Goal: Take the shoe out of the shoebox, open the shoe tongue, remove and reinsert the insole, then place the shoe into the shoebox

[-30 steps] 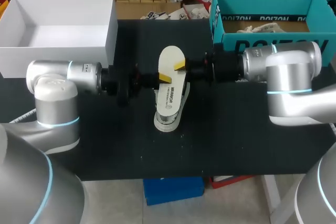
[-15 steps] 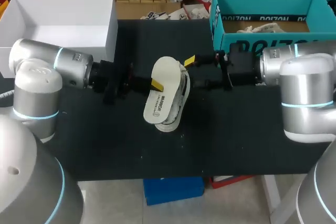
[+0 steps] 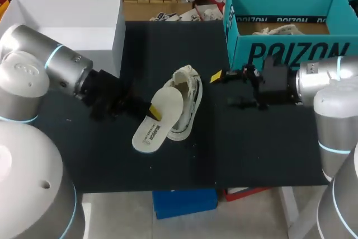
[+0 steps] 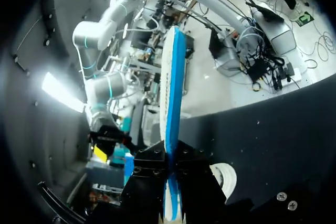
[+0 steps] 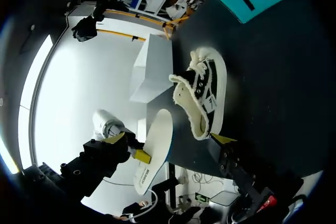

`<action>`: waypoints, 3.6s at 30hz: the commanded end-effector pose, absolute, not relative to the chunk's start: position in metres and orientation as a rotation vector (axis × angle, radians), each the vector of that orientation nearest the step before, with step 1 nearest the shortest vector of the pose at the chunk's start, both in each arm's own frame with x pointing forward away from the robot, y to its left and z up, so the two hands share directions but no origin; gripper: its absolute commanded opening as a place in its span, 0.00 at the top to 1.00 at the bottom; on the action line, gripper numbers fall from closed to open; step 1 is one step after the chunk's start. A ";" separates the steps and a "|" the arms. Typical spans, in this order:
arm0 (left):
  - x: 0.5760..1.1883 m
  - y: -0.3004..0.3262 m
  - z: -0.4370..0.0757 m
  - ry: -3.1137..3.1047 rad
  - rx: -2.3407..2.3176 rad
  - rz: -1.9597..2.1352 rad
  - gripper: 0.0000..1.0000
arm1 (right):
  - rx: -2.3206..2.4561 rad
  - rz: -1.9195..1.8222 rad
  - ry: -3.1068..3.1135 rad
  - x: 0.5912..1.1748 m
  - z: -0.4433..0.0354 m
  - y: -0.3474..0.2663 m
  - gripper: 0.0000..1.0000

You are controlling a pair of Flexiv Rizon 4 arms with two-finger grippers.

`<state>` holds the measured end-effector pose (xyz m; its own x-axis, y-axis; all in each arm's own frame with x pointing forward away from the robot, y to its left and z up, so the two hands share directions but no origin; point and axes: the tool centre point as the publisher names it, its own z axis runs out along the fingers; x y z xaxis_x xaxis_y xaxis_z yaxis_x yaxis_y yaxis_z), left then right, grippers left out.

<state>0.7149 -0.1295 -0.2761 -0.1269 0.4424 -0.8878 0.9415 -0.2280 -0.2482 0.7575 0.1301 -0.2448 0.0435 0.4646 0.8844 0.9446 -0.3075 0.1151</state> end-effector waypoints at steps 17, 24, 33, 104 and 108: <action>0.706 -0.120 -0.290 1.754 1.896 -1.316 1.00 | -1.935 -1.330 -1.357 0.707 -0.222 0.092 0.00; 0.712 -0.123 -0.300 1.786 1.928 -1.330 1.00 | -1.935 -1.330 -1.357 0.707 -0.222 0.092 0.00; 0.731 -0.134 -0.316 1.819 1.969 -1.297 1.00 | -1.935 -1.330 -1.357 0.707 -0.222 0.092 0.00; 0.833 -0.175 -0.363 1.920 1.894 -1.109 0.00 | -1.935 -1.330 -1.357 0.707 -0.222 0.092 0.00; 0.823 -0.172 -0.360 1.913 1.909 -1.119 0.00 | -1.935 -1.330 -1.357 0.707 -0.222 0.092 0.00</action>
